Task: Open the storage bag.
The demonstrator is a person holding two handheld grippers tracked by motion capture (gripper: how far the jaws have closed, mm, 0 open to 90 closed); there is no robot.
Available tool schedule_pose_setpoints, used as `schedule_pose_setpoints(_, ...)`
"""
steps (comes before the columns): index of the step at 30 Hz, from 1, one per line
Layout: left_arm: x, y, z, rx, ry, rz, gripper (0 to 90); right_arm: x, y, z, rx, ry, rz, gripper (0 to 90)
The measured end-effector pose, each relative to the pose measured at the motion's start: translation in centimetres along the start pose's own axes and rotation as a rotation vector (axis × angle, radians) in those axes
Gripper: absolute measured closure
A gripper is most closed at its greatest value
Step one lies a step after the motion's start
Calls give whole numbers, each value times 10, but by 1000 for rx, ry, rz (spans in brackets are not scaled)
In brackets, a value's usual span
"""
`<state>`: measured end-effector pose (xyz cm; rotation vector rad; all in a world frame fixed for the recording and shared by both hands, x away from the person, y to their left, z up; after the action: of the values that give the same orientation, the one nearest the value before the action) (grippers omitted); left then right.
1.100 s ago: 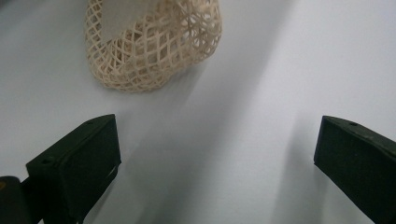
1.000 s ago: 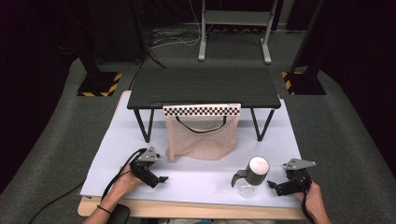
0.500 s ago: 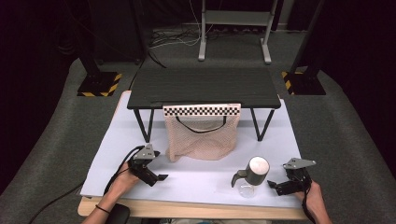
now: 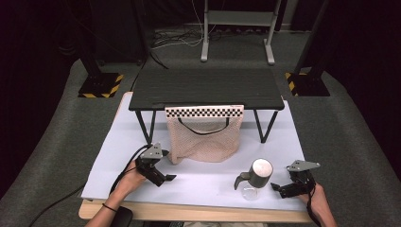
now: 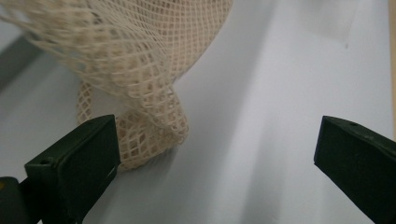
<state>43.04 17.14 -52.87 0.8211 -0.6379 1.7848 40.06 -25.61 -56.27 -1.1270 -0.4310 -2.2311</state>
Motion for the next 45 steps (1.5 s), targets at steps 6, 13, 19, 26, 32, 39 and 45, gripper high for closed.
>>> schedule_pose_setpoints(6, 6, 0, 9, 4, 34, -8, 1, 0, 0, 0, -1, -3, 5, 0)
schedule_pose_setpoints(13, 3, 2, 7, -31, -8, 1, 1, 0, 0, 0, 1, -3, 1, 0)
schedule_pose_setpoints(19, 8, 2, 17, -68, -23, -11, 1, 0, 0, 0, -5, -10, 0, 0)
schedule_pose_setpoints(26, 17, 4, 32, -119, -1, -2, 1, 1, -1, 0, -19, -26, -17, 0)
schedule_pose_setpoints(32, 25, 4, 36, -126, 12, -2, 1, 0, 0, 2, -7, -35, -4, 0)
schedule_pose_setpoints(39, 24, 2, 39, -142, -6, 17, 1, -1, 1, 2, 17, -12, 12, 0)
schedule_pose_setpoints(45, 26, 5, 53, -162, 5, 19, 1, -1, 1, 2, 16, -9, 14, 0)
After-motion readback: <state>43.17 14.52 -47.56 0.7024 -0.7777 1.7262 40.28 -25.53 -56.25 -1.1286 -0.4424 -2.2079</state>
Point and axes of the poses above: each handheld gripper's, and its own axes: x roughly backward along the jaws, z roughly out of its top, y roughly to its right, the point moved 8 cm from there along -x, roughly forward along the jaws, and after that the axes turned 8 degrees about -y, right-handed, at the moved point
